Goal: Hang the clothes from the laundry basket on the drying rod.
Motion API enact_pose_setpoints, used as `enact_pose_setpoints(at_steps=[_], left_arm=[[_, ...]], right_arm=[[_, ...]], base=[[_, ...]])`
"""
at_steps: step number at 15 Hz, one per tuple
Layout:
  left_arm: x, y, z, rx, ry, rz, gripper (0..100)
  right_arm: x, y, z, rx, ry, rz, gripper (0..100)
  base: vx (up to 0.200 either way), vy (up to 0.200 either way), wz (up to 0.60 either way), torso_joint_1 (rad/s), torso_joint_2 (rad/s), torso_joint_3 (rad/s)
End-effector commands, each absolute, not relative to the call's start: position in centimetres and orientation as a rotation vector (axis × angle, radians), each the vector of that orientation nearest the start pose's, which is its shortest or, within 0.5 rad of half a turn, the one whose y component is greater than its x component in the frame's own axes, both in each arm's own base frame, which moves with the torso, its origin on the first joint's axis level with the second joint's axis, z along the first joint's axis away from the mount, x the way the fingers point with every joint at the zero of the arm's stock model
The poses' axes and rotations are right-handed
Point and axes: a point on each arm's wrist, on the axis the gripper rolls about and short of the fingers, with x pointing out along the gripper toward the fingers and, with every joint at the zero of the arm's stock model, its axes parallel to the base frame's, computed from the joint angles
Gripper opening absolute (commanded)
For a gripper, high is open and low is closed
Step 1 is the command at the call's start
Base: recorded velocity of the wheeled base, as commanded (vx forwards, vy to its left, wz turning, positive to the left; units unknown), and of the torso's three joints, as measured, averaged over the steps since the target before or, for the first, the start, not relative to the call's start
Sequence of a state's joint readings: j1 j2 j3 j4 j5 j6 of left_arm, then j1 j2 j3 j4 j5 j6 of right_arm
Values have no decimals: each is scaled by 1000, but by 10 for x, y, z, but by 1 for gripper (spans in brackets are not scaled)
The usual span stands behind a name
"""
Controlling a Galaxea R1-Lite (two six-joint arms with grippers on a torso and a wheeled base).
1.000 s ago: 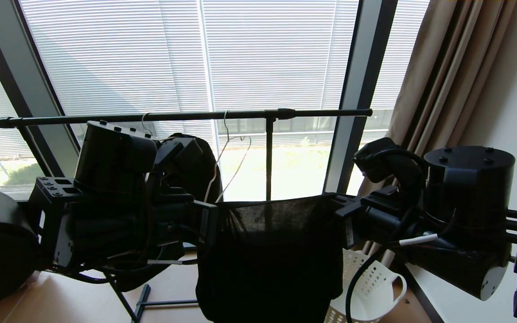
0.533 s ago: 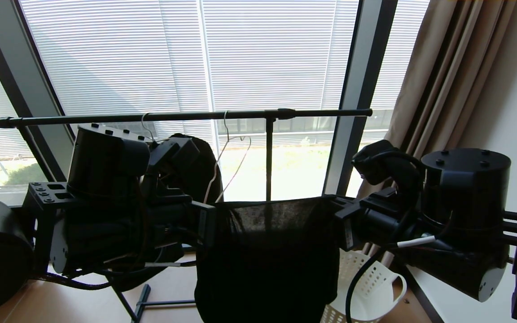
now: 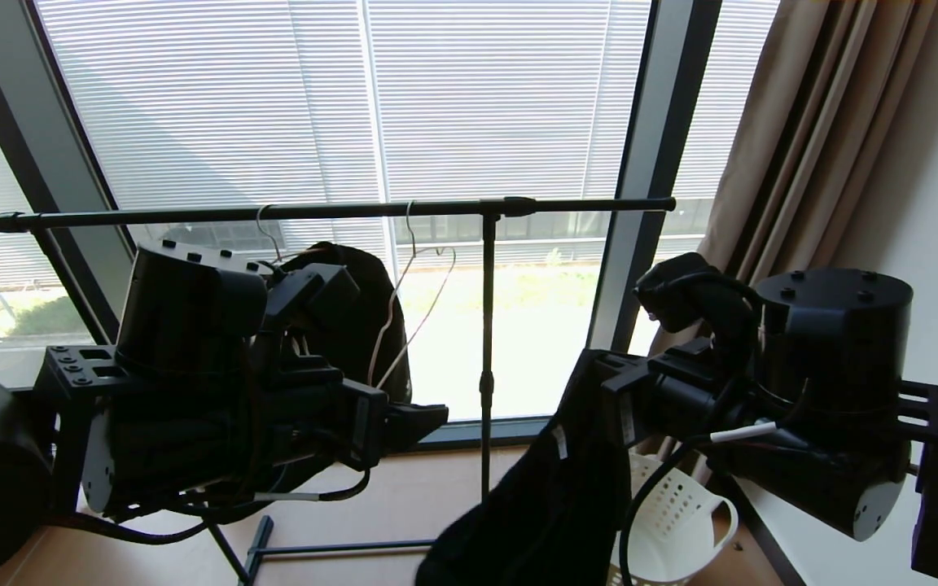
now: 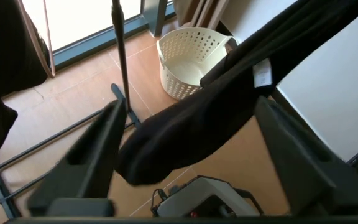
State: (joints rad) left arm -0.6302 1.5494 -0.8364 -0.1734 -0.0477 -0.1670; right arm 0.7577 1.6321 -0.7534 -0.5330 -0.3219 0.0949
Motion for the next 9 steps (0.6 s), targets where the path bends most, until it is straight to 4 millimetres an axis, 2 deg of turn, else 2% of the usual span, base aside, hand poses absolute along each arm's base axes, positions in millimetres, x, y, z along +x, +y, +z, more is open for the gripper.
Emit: enact_pose_setpoints(at_steps=[1, 5, 9], left_arm=[[205, -149, 192, 9, 566, -612, 100], [207, -134, 192, 17, 555, -551, 100], [206, -128, 182, 49, 575, -441, 100]], right_arm=[[216, 186, 179, -74, 300, 397, 0], [219, 177, 183, -66, 286, 369, 0], [219, 178, 181, -71, 294, 369, 0]], base=[[0, 0, 0, 0, 0, 0], [0, 0, 0, 0, 0, 0], [0, 0, 0, 0, 0, 0]])
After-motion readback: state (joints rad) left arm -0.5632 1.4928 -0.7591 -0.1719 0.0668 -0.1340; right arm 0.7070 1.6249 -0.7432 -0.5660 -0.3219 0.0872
